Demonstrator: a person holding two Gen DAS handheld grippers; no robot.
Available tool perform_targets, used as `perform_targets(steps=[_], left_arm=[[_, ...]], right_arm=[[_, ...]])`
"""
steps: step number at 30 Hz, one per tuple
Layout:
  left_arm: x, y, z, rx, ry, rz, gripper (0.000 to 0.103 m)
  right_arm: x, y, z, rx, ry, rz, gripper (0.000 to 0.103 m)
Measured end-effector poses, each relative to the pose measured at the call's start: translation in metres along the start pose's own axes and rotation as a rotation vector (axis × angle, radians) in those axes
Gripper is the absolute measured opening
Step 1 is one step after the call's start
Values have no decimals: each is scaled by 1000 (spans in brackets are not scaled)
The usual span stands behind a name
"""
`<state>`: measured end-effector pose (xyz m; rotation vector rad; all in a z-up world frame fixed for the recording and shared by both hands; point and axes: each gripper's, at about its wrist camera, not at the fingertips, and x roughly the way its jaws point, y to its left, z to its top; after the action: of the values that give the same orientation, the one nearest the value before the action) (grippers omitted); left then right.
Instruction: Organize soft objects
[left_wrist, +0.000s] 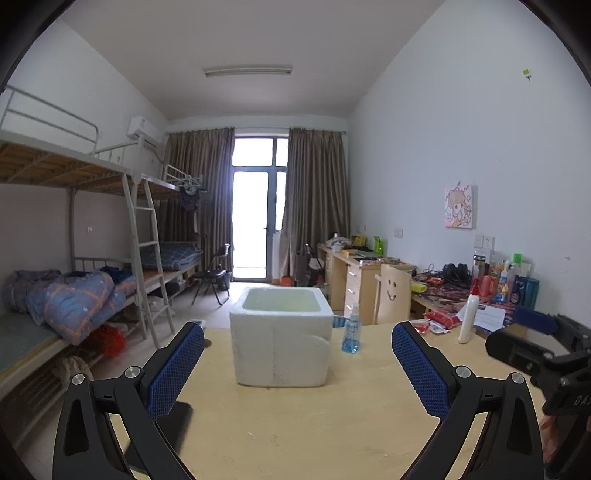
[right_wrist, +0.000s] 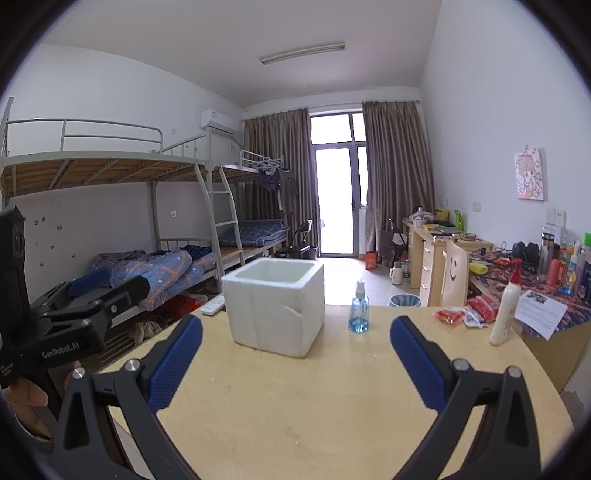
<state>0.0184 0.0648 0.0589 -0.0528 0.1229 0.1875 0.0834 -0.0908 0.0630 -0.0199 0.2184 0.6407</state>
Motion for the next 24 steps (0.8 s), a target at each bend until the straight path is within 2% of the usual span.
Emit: perform_targets(steps=[11, 24], left_arm=[[-14, -8, -38, 32, -14, 18, 102], [-12, -9, -48, 18, 33, 11, 102]], right_arm=[[-17, 1, -42, 41, -7, -27, 103], [-19, 0, -46, 36, -10, -60, 103]])
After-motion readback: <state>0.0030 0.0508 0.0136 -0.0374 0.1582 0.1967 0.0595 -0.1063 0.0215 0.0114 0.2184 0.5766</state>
